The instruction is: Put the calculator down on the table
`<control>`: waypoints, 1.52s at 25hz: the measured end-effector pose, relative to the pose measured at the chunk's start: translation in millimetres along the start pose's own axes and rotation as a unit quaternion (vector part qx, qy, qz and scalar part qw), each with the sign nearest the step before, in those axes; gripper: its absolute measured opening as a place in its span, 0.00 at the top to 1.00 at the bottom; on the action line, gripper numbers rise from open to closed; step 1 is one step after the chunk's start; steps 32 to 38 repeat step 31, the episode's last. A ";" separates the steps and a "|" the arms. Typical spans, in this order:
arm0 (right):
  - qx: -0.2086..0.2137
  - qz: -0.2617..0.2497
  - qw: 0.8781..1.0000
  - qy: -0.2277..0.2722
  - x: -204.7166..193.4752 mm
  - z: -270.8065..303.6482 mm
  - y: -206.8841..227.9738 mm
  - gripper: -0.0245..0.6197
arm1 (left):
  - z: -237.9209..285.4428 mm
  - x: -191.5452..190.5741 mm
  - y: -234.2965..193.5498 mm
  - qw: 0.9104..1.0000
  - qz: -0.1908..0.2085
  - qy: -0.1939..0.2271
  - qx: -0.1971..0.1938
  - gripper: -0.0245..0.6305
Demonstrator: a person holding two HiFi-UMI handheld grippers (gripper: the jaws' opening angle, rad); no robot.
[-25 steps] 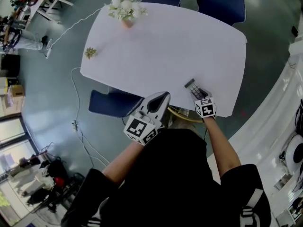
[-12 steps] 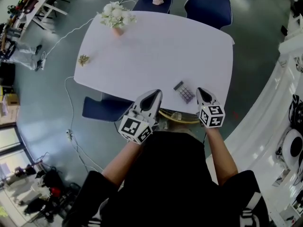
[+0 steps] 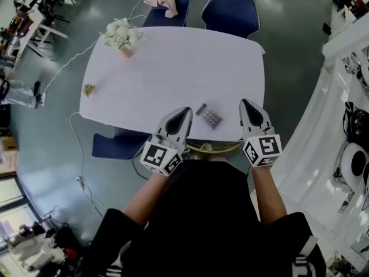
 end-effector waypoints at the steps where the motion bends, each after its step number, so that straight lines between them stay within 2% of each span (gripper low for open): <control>1: -0.002 -0.001 1.000 0.004 1.6 -2.4 1.9 0.96 | 1.8 -0.6 2.0 1.000 0.000 -0.001 -0.002 0.95; 6: -0.015 0.000 1.000 0.013 9.0 -10.3 13.4 0.96 | 10.3 1.1 7.4 1.000 0.002 -0.002 -0.006 0.95; 12: -0.012 -0.003 1.000 0.011 9.2 -5.4 23.0 0.96 | 19.4 -1.4 2.3 1.000 -0.002 -0.007 0.001 0.95; 22: -0.002 -0.004 1.000 0.000 10.3 5.4 19.6 0.96 | 22.3 -6.0 -8.0 1.000 -0.008 -0.019 0.006 0.95; 31: -0.002 0.002 1.000 -0.006 4.1 1.2 22.1 0.96 | 32.3 -20.8 -10.9 0.999 -0.012 -0.042 -0.011 0.95; 38: -0.002 0.002 1.000 -0.006 4.1 1.2 22.1 0.96 | 32.3 -20.8 -10.9 0.999 -0.012 -0.042 -0.011 0.95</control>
Point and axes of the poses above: the fingertips, and each gripper's own axes: z forward along the fingers, y to its right, x out of its top, the point moved 2 cm from there along -z, backward along the fingers, and after that the axes turned 2 degrees about -z, right-handed, at the moved point
